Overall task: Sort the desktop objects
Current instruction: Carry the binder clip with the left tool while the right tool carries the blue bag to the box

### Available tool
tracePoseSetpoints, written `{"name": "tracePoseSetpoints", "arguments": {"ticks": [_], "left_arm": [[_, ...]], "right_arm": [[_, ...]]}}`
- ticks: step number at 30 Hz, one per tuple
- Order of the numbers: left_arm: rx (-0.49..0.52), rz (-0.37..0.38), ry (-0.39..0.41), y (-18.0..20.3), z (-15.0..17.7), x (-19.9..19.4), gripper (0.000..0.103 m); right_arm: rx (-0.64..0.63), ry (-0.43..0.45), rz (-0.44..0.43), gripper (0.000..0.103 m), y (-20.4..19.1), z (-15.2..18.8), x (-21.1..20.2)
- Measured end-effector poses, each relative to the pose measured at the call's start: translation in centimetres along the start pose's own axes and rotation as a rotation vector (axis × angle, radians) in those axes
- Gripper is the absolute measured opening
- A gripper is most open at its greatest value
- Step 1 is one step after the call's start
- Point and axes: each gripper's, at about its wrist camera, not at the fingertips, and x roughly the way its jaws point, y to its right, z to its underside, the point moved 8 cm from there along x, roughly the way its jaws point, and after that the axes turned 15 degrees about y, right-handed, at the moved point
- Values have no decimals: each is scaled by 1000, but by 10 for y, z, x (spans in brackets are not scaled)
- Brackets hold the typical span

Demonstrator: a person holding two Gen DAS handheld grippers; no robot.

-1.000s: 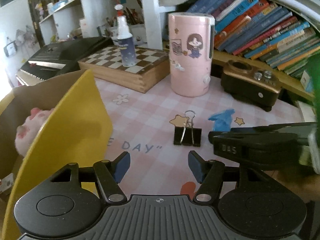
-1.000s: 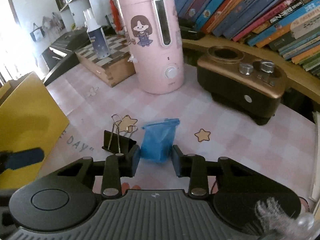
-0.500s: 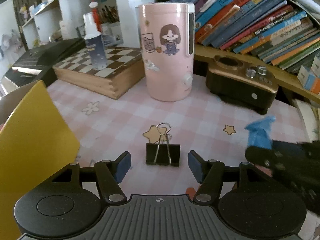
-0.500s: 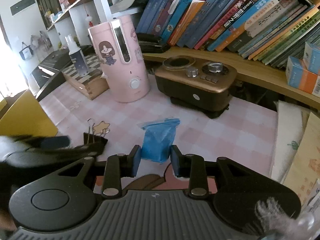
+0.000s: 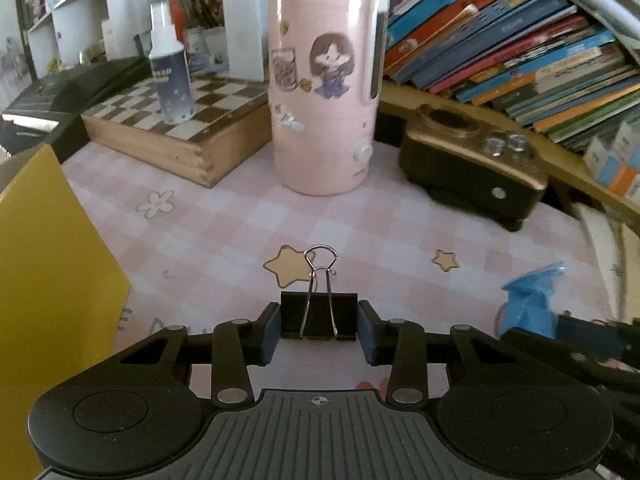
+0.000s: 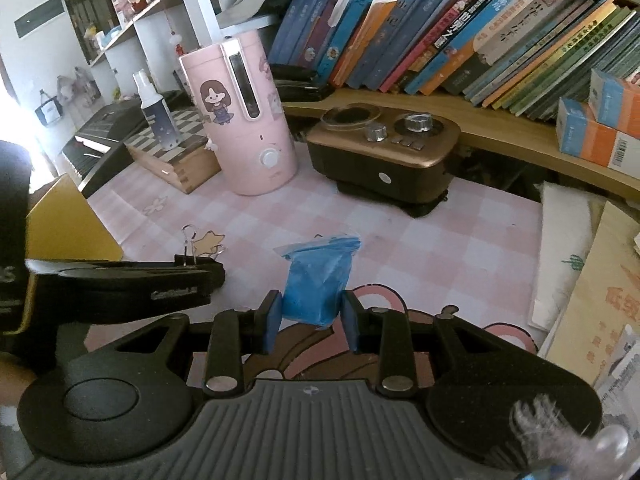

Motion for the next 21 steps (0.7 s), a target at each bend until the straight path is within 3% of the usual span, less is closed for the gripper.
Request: {"name": "tracePoseSetpoints", "arguments": {"ticks": [7, 21], "left_arm": [[7, 27, 38, -1, -6, -45, 38], [-3, 12, 80, -31, 3, -138, 38]], "right_arm": [[0, 5, 1, 30, -9, -1, -18], [4, -39, -27, 30, -49, 15, -68]]}}
